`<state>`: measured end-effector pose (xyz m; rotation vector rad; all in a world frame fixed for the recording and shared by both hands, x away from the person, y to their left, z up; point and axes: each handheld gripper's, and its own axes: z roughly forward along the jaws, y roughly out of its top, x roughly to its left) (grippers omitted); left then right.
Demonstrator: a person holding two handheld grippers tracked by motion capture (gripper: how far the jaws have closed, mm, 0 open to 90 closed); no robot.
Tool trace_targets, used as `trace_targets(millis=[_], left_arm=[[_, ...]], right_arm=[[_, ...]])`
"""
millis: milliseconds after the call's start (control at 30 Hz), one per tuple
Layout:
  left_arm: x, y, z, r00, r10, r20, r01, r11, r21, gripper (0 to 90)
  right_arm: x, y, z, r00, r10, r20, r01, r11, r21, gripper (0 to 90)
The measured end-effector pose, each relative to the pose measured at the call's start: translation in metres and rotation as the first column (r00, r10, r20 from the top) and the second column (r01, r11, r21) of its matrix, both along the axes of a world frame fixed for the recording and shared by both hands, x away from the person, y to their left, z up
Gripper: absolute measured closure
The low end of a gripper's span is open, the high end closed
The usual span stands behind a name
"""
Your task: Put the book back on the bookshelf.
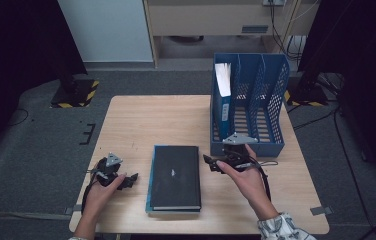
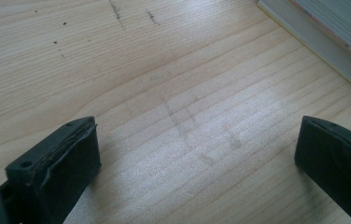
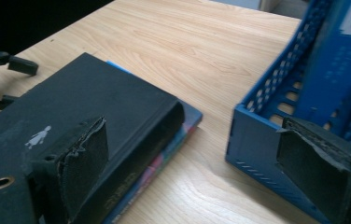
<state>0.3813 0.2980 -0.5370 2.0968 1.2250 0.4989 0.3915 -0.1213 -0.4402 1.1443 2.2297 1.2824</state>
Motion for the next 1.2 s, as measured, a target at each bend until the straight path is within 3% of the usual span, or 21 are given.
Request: trace_targets(millis=[467, 533, 633, 833, 933, 1067, 1200], left_arm=[[0.000, 0.001, 0.001, 1.0000, -0.001, -0.003, 0.001, 1.0000, 0.006, 0.2], [0.001, 0.004, 0.004, 0.9998, 0.021, -0.003, -0.021, 0.9996, -0.020, 4.1], [0.000, 0.008, 0.012, 0.9983, 0.048, 0.033, -0.046, 0.9972, -0.059, 4.1], [-0.007, 0.001, 0.024, 0.9976, 0.038, 0.058, -0.033, 0.9958, -0.085, 5.1], [-0.010, -0.006, 0.030, 0.9975, 0.032, 0.064, -0.027, 0.9974, -0.067, 5.1], [-0.013, -0.008, 0.037, 0.9960, 0.051, 0.074, -0.042, 0.9925, -0.115, 5.8], [-0.015, -0.012, 0.040, 0.9968, 0.037, 0.071, -0.029, 0.9927, -0.117, 5.8]], right_arm=[[-0.011, 0.016, -0.007, 0.9971, 0.073, 0.022, -0.073, 0.997, 0.008, 7.8], [-0.012, 0.019, -0.009, 0.9963, 0.079, 0.032, -0.079, 0.997, -0.010, 9.2], [-0.013, 0.022, -0.017, 0.9951, 0.092, 0.036, -0.090, 0.994, -0.061, 9.4], [-0.015, 0.028, -0.033, 0.9927, 0.120, 0.010, -0.118, 0.984, -0.132, 6.4], [-0.017, 0.028, -0.039, 0.9942, 0.106, 0.018, -0.102, 0.986, -0.132, 7.0], [-0.019, 0.028, -0.041, 0.9941, 0.108, 0.016, -0.105, 0.988, -0.115, 7.8], [-0.020, 0.027, -0.042, 0.9948, 0.101, 0.004, -0.101, 0.990, -0.100, 7.8]])
